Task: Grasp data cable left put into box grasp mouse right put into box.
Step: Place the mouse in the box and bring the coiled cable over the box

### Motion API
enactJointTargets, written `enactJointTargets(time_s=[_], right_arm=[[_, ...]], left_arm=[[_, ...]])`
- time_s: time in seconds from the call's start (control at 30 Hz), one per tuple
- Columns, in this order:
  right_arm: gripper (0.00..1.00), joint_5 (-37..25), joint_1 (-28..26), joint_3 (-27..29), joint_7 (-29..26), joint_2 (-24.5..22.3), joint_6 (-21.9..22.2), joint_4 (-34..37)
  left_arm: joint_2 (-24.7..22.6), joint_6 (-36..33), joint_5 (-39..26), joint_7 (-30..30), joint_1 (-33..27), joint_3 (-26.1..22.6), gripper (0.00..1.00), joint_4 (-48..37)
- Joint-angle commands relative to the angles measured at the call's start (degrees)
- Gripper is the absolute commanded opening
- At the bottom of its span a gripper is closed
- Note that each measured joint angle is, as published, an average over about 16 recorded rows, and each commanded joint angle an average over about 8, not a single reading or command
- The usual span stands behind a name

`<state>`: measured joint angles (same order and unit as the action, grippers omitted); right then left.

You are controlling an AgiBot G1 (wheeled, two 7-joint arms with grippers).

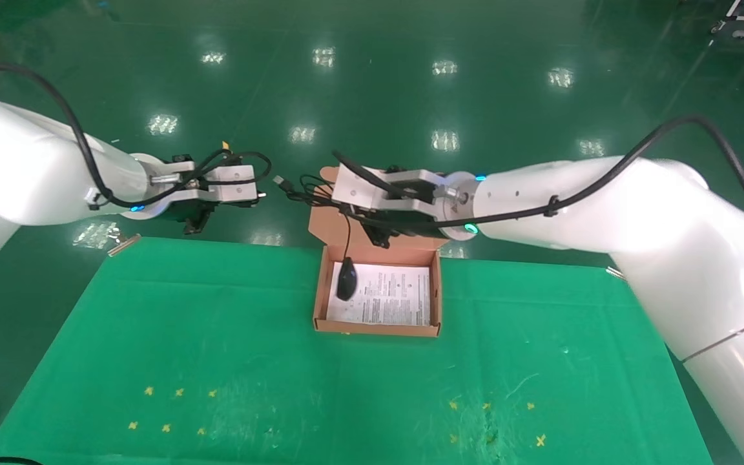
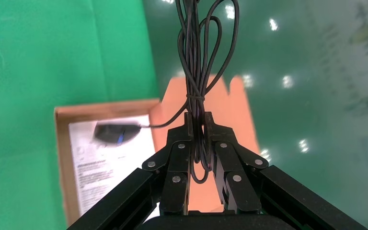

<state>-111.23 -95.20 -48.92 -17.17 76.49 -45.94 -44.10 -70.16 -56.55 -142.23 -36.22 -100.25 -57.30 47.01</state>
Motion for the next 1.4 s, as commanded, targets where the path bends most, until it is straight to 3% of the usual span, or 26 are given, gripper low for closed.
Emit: enactJointTargets(time_s=[0.03, 0.23, 0.27, 0.5, 0.53, 0.93, 1.17, 1.4], right_arm=[[0.0, 0.37, 0.41, -0.04, -0.18, 0.23, 0.26, 1.61], [0.0, 1.17, -0.08, -1.91, -1.07, 1.15, 0.83, 6.46], [0.05, 1.5, -0.17, -2.37, -1.06, 1.27, 0.86, 6.89], [0.92, 3.78, -0.66, -5.14, -0.83, 1.61, 0.36, 8.3], [1.0, 4.0, -0.69, -5.35, -0.83, 1.58, 0.3, 8.39], [1.0, 5.44, -0.1, -6.71, -1.77, -0.54, -0.44, 5.47], [1.0, 5.08, -0.75, -6.51, -2.72, -4.8, -1.47, 2.26], [1.0, 3.11, -2.53, -5.92, -4.95, -11.91, -2.28, -1.28]], left_arm=[[0.3, -0.38, -0.35, -0.65, 0.22, -0.04, 0.0, 1.0], [0.68, -0.89, -0.83, -1.5, 0.52, -0.09, 0.0, 2.31], [0.73, -0.94, -0.88, -1.59, 0.55, -0.09, 0.0, 2.45], [0.9, -1.17, -1.09, -1.9, 0.69, -0.11, 0.0, 3.02], [0.92, -1.2, -1.12, -1.92, 0.7, -0.12, 0.0, 3.07], [-1.99, 3.09, 0.81, 1.0, 2.34, -0.34, 0.0, 0.79], [-6.38, 11.58, 5.62, 8.23, 4.16, -0.62, 0.0, -5.53], [-8.1, 20.13, 15.38, 16.9, 7.3, -3.01, 0.0, -6.69]])
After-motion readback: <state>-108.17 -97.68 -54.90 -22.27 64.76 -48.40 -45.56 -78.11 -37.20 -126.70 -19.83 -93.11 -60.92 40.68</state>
